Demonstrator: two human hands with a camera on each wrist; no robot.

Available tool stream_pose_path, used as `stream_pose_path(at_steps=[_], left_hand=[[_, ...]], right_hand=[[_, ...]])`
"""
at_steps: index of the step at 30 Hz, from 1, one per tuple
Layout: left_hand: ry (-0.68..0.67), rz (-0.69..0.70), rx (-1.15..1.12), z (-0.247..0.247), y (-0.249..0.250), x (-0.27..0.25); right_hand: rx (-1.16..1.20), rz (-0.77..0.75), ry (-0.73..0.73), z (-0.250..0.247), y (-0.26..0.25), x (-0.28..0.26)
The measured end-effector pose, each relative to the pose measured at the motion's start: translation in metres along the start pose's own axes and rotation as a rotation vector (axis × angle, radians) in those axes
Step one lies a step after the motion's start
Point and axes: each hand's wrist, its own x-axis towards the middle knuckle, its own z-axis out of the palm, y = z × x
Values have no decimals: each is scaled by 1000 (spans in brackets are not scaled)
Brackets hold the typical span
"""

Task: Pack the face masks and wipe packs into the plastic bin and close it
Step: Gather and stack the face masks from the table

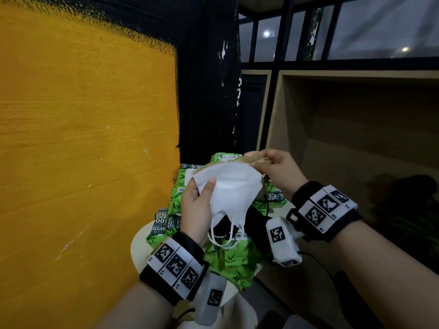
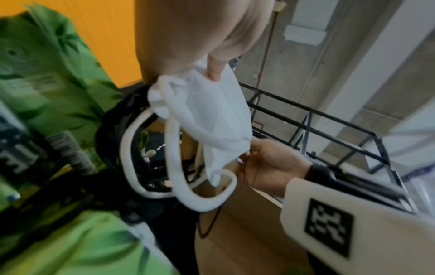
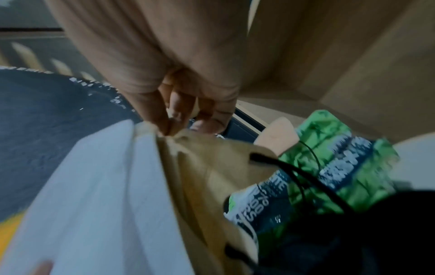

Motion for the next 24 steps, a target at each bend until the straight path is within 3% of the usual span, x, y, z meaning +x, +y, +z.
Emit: stream_pose_path(at_steps=[8, 15, 17, 20, 24], left_hand=[[18, -134, -233, -3, -2, 3], [-37, -184, -237, -10, 2, 6], [-68, -182, -234, -10, 3, 6], [-93, -169, -219, -8, 2, 7], [-51, -157, -193, -7, 1, 7]], right_hand=[[478, 188, 168, 19, 26, -21], [427, 104, 403, 24, 31, -18], [445, 122, 341, 24, 29, -18], [542, 151, 126, 33, 21, -26], [748, 157, -72, 45, 20, -34]])
